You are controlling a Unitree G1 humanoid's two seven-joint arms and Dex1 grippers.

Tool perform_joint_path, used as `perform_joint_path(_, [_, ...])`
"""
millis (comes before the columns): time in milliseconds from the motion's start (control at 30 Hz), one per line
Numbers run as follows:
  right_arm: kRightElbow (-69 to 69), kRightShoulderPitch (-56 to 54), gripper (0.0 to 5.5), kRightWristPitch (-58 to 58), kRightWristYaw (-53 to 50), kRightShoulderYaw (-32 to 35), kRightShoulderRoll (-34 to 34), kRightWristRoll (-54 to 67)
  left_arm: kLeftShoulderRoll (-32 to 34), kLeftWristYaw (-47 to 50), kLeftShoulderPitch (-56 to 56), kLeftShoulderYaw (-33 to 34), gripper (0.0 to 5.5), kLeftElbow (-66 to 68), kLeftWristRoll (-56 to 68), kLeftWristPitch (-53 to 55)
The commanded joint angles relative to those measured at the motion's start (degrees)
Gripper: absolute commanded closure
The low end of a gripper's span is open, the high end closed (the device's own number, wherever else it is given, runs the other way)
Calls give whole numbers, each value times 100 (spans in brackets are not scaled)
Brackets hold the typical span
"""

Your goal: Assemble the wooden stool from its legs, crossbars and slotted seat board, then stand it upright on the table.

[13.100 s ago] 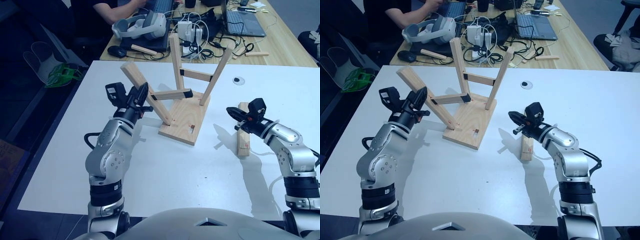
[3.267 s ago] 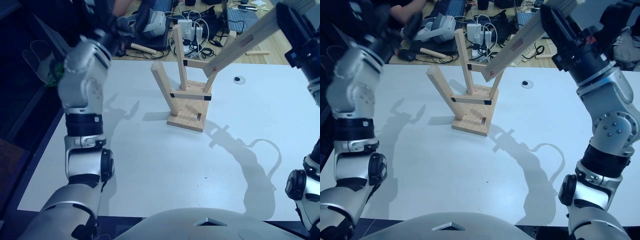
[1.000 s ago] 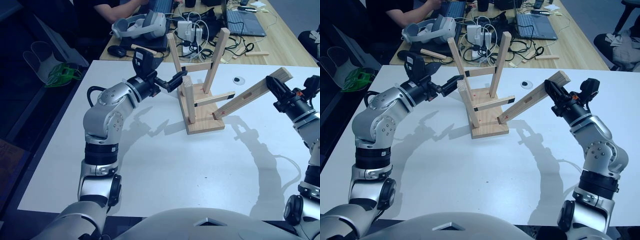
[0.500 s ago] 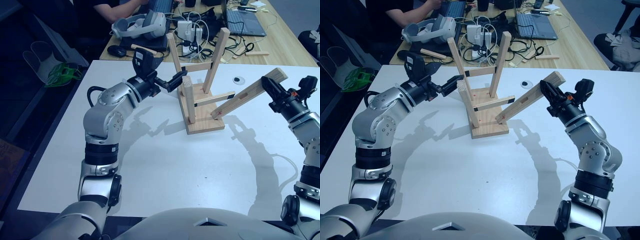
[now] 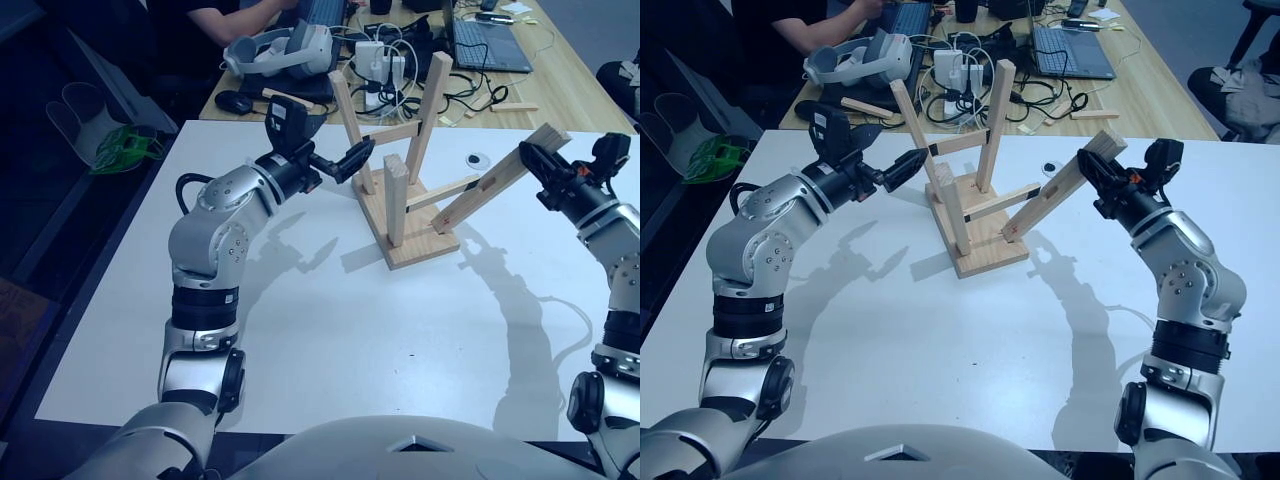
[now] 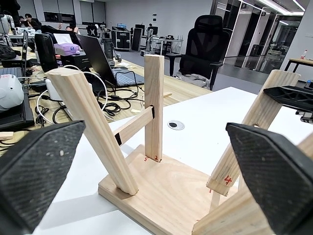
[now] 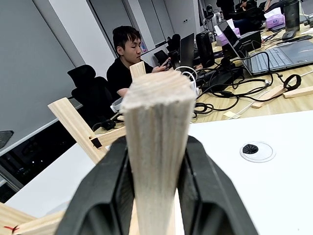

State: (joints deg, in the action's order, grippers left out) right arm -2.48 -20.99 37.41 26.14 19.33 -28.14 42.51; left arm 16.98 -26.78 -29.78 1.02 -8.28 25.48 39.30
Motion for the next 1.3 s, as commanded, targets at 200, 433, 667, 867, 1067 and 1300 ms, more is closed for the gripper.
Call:
perform_joint_path(200, [-164,-244,450,350,86,-821,-108,-620,-64,121,80,-73,14,-89,-62,16])
perform_joint_path(433, [81,-211,450,155,119,-871,238,-571,-82,173,69,-78,14,-105,-78,2])
perform_joint_path(667, [-27,-5,450,109,174,-1320,299,-1021,-124,256,163,-119,14,-152,-128,-45])
perform_joint_path(867, [-309,-34,450,215,195,-1179,281,-959,-128,273,170,-131,14,-162,-144,-34])
perform_joint_path(1067, [-419,-231,450,388,509,-947,95,-706,-168,264,171,-144,14,-160,-141,-25])
perform_joint_path(1300, [-797,-411,450,405,889,-758,-317,-757,-215,261,198,-181,14,-174,-157,-22])
